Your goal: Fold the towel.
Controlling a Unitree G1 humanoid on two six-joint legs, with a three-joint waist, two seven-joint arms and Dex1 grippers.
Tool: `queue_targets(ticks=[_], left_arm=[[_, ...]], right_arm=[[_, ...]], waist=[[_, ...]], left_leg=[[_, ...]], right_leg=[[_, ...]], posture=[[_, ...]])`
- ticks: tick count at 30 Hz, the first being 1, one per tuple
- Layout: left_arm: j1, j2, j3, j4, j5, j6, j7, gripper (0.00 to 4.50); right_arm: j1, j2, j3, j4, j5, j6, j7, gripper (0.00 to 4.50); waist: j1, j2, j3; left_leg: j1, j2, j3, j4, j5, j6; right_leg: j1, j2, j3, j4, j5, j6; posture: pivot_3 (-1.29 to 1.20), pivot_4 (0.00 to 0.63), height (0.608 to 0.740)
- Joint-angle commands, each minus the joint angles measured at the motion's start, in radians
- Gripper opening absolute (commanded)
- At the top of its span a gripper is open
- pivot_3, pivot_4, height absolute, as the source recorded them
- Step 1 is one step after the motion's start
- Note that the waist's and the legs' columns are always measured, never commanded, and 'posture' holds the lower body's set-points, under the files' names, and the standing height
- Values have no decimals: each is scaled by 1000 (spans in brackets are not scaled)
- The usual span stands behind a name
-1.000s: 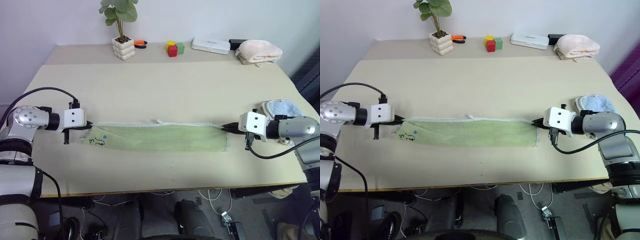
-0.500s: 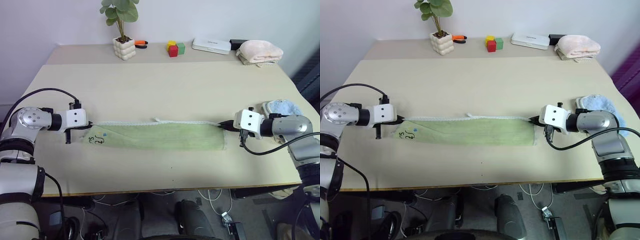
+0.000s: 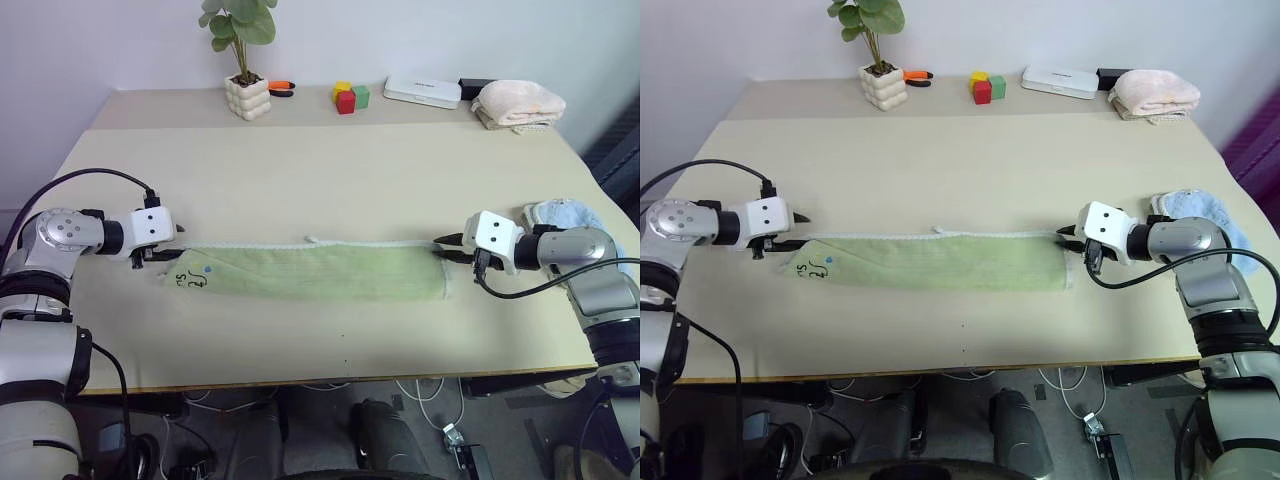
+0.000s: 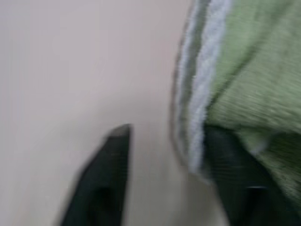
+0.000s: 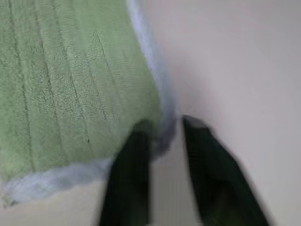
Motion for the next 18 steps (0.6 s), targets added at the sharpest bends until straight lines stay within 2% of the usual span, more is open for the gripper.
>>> queue_targets(ticks=[1, 2, 4, 10, 15, 18], left_arm=[[-2, 2, 15, 6, -11, 24, -10, 4294], [-1, 5, 17, 5, -15, 26, -12, 4500], [3, 17, 26, 4, -19, 27, -10, 4500], [-4, 70, 76, 2, -61, 72, -17, 4500], [-9, 119, 127, 2, -98, 130, -3, 4500], [-1, 140, 186, 7, -159, 209, -49, 4500]], right_arm=[[-27, -2, -21, -8, 7, -1, -13, 2909], [-26, -3, -22, -9, 6, -1, -16, 3411], [-30, -6, -24, -5, -18, -36, -48, 4452], [-64, -9, -42, 9, -78, -53, -174, 4452], [-56, 20, -63, -85, -24, 16, -196, 4452], [-45, 51, -68, -171, 23, 92, -194, 4452]], waist=[[0, 0, 0], [0, 0, 0], [0, 0, 0], [-3, 0, 0], [-2, 0, 0], [-3, 0, 0]], left_leg=[[0, 0, 0, 0, 0, 0], [0, 0, 0, 0, 0, 0], [0, 0, 0, 0, 0, 0], [0, 0, 0, 0, 0, 0], [-1, 0, 0, -1, 0, 0], [-1, 0, 0, -1, 0, 0]], right_leg=[[0, 0, 0, 0, 0, 0], [0, 0, 0, 0, 0, 0], [0, 0, 0, 0, 0, 0], [-1, 0, 0, 0, 0, 0], [-2, 0, 0, 0, 0, 0], [-2, 0, 0, 1, 0, 0]], posture=[[0, 150, 740], [0, 150, 740], [0, 150, 740], [0, 150, 740], [0, 150, 740], [0, 150, 740]])
